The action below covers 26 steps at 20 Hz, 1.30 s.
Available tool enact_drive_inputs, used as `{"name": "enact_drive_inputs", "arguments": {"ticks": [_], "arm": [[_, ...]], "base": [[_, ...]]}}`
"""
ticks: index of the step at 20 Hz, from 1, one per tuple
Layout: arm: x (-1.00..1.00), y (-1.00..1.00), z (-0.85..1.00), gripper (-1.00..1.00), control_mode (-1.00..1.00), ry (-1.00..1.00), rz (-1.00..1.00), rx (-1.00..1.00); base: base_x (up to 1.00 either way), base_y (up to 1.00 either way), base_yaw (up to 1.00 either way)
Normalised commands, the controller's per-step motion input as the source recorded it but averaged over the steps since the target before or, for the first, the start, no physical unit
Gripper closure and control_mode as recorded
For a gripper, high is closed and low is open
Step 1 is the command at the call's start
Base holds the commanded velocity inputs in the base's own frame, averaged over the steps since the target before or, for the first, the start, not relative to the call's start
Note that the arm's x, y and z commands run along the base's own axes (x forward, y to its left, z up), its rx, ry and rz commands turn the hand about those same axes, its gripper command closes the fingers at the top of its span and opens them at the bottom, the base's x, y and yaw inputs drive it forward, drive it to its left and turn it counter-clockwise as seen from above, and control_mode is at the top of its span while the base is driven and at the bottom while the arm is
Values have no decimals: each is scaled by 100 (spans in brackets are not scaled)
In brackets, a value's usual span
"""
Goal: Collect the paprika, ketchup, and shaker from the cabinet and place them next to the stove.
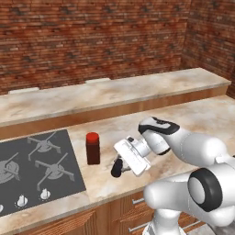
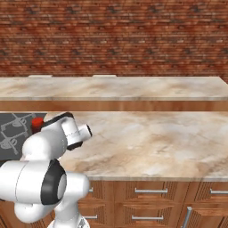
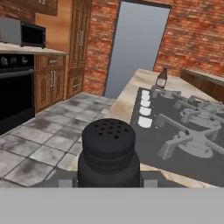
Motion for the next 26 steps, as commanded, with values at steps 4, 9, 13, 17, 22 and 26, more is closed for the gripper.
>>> {"name": "enact_drive_inputs", "arguments": {"ticks": [4,9,13,17,22,26], "arm": [[0,3,-18,100,-100,0,-10,-1],[0,16,-16,100,-100,0,-8,-1],[0,24,-12,100,-100,0,-9,-3],[0,18,-20,100,-100,0,-9,-5],[0,11,-24,100,-100,0,-9,-4],[0,10,-24,100,-100,0,-8,-1]], "base": [[0,0,0],[0,0,0],[0,0,0],[0,0,0],[0,0,0],[0,0,0]]}}
